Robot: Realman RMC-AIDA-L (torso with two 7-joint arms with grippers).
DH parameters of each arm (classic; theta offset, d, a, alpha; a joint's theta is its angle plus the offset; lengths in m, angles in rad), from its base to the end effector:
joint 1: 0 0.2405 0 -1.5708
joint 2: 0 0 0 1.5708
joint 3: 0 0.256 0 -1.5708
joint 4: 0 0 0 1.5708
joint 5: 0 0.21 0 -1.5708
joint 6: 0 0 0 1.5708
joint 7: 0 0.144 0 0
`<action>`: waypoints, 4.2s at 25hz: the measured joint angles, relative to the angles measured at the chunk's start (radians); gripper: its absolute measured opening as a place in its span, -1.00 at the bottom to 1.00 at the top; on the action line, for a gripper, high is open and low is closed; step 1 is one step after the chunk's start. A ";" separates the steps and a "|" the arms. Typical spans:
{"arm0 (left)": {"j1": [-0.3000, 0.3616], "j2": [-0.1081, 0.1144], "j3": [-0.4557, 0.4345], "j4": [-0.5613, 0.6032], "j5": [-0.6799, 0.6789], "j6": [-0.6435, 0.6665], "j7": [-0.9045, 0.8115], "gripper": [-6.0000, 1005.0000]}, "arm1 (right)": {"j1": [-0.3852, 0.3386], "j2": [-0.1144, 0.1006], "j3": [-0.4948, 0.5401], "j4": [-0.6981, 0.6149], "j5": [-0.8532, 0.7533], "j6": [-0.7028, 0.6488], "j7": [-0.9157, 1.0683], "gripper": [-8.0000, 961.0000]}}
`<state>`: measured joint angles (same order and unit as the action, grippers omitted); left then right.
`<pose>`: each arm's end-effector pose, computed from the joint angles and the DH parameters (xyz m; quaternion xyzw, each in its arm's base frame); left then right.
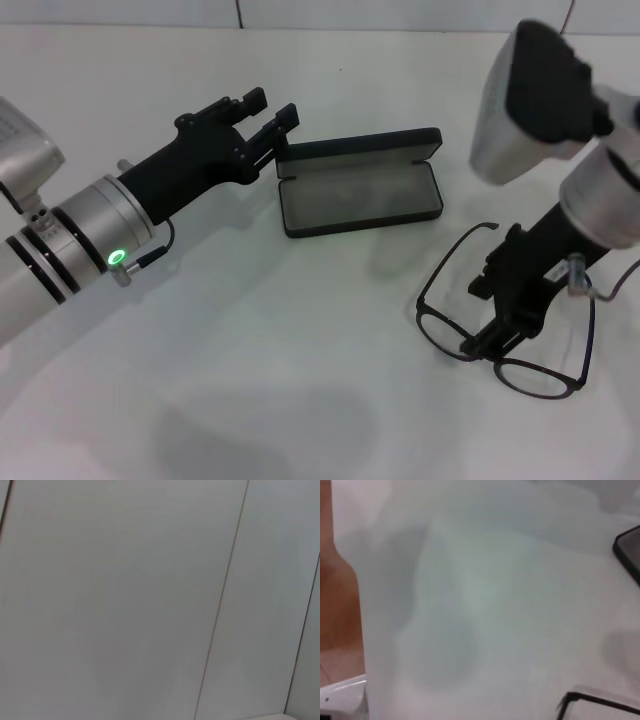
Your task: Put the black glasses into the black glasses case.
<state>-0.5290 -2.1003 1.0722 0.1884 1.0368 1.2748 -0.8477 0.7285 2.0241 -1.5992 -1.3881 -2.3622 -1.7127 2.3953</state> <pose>-0.2641 0.3382 -0.0492 -0.8312 -0.2460 -0.3891 0.3117 0.1175 0.3262 -0.0247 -0.9694 0.1243 -0.2107 0.0191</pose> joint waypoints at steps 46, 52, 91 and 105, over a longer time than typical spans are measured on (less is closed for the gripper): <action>-0.031 -0.003 0.041 -0.012 0.006 -0.061 0.006 -0.02 | 0.012 0.003 -0.290 0.105 -0.055 0.148 0.098 -0.34; -0.029 -0.003 0.051 -0.013 0.006 -0.062 -0.001 -0.02 | -0.010 0.000 -0.288 0.077 -0.055 0.149 0.075 -0.54; -0.108 0.017 0.080 0.095 0.133 0.241 -0.290 -0.02 | -0.310 0.002 0.482 0.682 0.675 0.070 -1.619 -0.83; -0.177 0.011 0.172 0.168 0.212 0.285 -0.465 -0.02 | -0.309 0.004 0.479 0.768 0.742 0.087 -1.862 -0.84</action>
<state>-0.7061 -2.0896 1.2447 0.3568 1.2489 1.5600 -1.3126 0.4197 2.0284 -1.1198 -0.6203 -1.6201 -1.6258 0.5334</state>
